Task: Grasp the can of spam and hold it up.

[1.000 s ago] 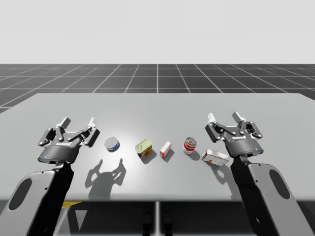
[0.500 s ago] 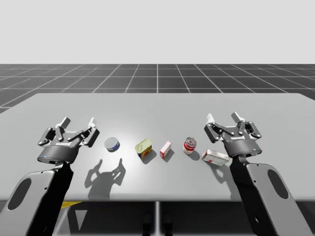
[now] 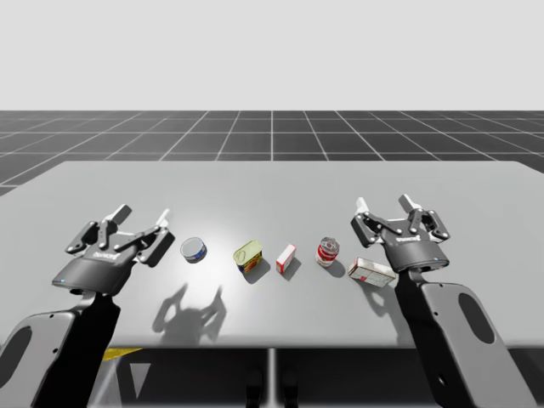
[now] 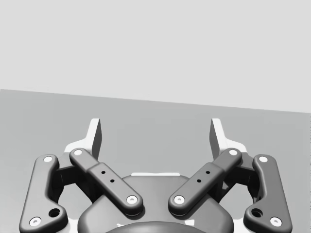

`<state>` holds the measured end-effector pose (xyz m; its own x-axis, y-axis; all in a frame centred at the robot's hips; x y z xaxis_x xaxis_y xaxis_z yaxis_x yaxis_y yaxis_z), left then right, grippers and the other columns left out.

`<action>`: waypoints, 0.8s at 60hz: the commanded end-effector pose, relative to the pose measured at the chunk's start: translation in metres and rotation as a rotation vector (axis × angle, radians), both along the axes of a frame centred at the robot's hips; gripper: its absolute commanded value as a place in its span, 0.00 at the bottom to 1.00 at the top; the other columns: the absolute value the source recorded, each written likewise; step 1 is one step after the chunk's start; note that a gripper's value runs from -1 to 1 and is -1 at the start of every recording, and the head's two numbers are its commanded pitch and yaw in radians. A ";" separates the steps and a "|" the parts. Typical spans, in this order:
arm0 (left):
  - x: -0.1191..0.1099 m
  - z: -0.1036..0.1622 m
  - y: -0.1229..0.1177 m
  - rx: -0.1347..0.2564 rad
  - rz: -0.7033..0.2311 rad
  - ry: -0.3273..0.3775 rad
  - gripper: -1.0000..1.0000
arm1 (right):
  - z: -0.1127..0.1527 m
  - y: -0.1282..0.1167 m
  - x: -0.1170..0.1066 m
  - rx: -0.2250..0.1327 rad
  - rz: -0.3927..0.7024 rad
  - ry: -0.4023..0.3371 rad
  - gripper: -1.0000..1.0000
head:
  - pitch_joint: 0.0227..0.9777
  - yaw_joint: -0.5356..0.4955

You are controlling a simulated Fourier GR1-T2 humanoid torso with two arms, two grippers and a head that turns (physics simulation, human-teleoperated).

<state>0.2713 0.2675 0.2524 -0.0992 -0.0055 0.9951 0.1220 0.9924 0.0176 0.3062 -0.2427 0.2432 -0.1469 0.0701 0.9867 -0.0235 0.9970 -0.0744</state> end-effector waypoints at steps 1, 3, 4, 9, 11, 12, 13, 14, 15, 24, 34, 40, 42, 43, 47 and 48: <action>-0.016 0.007 -0.014 -0.027 -0.126 0.028 0.00 | -0.002 0.001 0.001 -0.016 -0.008 0.000 0.00 | 0.81 0.62; -0.018 0.007 -0.015 -0.036 -0.149 0.038 0.00 | -0.002 0.001 0.001 -0.017 -0.008 0.000 0.00 | 0.81 0.62; -0.021 0.008 -0.016 -0.043 -0.186 0.055 0.00 | -0.002 0.001 0.001 -0.018 -0.008 0.000 0.00 | 0.81 0.62; -0.027 0.008 -0.020 -0.036 -0.260 0.091 0.00 | -0.003 0.001 0.001 -0.022 -0.009 0.001 0.00 | 0.81 0.63; -0.030 0.006 -0.022 -0.022 -0.302 0.109 0.00 | -0.003 0.000 0.001 -0.022 -0.010 0.001 0.00 | 0.81 0.63; -0.031 0.005 -0.024 -0.011 -0.329 0.121 0.00 | -0.003 0.000 0.001 -0.022 -0.010 0.001 0.00 | 0.81 0.63; -0.032 0.004 -0.025 -0.006 -0.341 0.126 0.00 | -0.003 0.000 0.001 -0.022 -0.010 0.001 0.00 | 0.81 0.63; -0.032 0.003 -0.025 0.000 -0.352 0.130 0.00 | -0.003 0.000 0.001 -0.022 -0.010 0.001 0.00 | 0.81 0.63; -0.033 0.001 -0.027 0.007 -0.374 0.144 0.00 | -0.003 0.000 0.001 -0.022 -0.012 0.001 0.00 | 0.81 0.63; -0.037 -0.011 -0.033 0.013 -0.479 0.207 0.00 | -0.003 -0.001 0.001 -0.025 -0.015 -0.004 0.00 | 0.81 0.63; -0.039 -0.027 -0.046 0.073 -0.566 0.251 0.00 | -0.002 -0.001 0.002 -0.025 -0.018 -0.010 0.00 | 0.81 0.63; -0.036 -0.040 -0.056 0.111 -0.595 0.288 0.00 | -0.003 -0.001 0.001 -0.027 -0.019 -0.010 0.00 | 0.81 0.63; -0.035 -0.042 -0.058 0.118 -0.599 0.296 0.00 | -0.003 -0.002 0.001 -0.027 -0.019 -0.010 0.00 | 0.81 0.63; -0.034 -0.044 -0.060 0.124 -0.601 0.301 0.00 | -0.002 -0.002 0.001 -0.027 -0.020 -0.011 0.00 | 0.81 0.63; -0.030 -0.051 -0.066 0.132 -0.604 0.320 0.00 | -0.002 -0.001 0.001 -0.025 -0.019 -0.011 0.00 | 0.81 0.63; -0.030 -0.052 -0.067 0.135 -0.605 0.322 0.00 | -0.002 -0.002 0.001 -0.025 -0.019 -0.011 0.00 | 0.81 0.63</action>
<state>0.2407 0.2155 0.2178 0.1490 -0.1248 0.9809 0.6431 0.7658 -0.0002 0.3076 -0.2439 0.2406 -0.1548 0.0979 0.9831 -0.0044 0.9950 -0.0998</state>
